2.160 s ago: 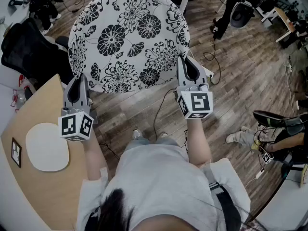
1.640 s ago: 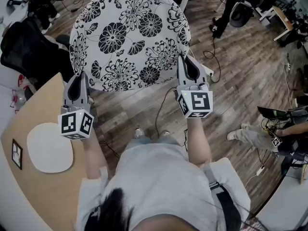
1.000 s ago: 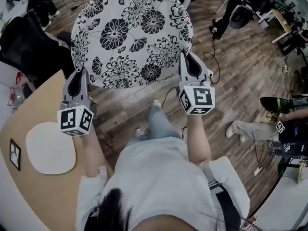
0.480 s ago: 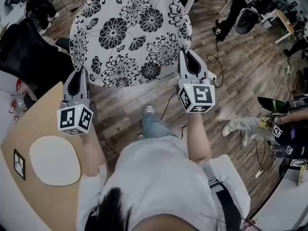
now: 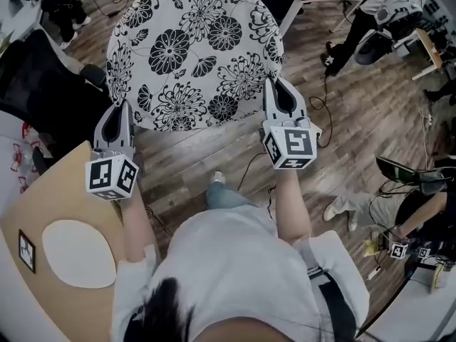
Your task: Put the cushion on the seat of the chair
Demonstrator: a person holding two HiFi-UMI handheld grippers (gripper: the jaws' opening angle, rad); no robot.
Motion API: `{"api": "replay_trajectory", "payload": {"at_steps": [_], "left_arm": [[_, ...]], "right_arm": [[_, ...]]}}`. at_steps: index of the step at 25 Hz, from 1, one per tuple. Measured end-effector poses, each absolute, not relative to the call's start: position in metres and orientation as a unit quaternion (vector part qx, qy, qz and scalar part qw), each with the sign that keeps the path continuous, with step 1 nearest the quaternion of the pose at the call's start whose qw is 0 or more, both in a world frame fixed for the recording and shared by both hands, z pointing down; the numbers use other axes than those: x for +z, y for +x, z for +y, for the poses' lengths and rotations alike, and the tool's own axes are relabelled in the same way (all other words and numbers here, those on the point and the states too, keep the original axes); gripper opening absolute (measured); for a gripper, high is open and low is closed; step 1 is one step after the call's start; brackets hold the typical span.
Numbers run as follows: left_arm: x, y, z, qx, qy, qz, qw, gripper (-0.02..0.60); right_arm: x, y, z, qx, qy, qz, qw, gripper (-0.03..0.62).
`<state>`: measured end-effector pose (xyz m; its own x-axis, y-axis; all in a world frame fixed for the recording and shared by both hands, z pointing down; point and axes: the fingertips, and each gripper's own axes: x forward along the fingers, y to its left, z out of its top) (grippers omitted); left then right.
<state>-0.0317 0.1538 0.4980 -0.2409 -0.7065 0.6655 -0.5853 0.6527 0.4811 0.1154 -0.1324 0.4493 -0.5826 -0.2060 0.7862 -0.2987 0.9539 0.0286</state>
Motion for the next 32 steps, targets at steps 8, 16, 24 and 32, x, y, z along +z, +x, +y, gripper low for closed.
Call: {"api": "replay_trajectory", "payload": {"at_steps": [8,16,24,32], "left_arm": [[0.49,-0.03,0.155,-0.048,0.404,-0.796,0.448,0.021],[0.482,-0.027,0.154,-0.043,0.406,-0.802,0.436,0.021],[0.483,-0.025,0.155,-0.031,0.404,-0.806,0.432,0.021],[0.491,-0.032,0.155,-0.036,0.407,-0.796,0.446,0.021]], "right_arm": [[0.452,0.116,-0.132,0.063,0.129,-0.897,0.419,0.028],[0.448,0.115,-0.131,0.068,0.128,-0.907,0.396,0.028],[0.455,0.121,-0.133,0.082,0.135,-0.909,0.387,0.028],[0.457,0.118,-0.133,0.084,0.146,-0.897,0.408,0.028]]}}
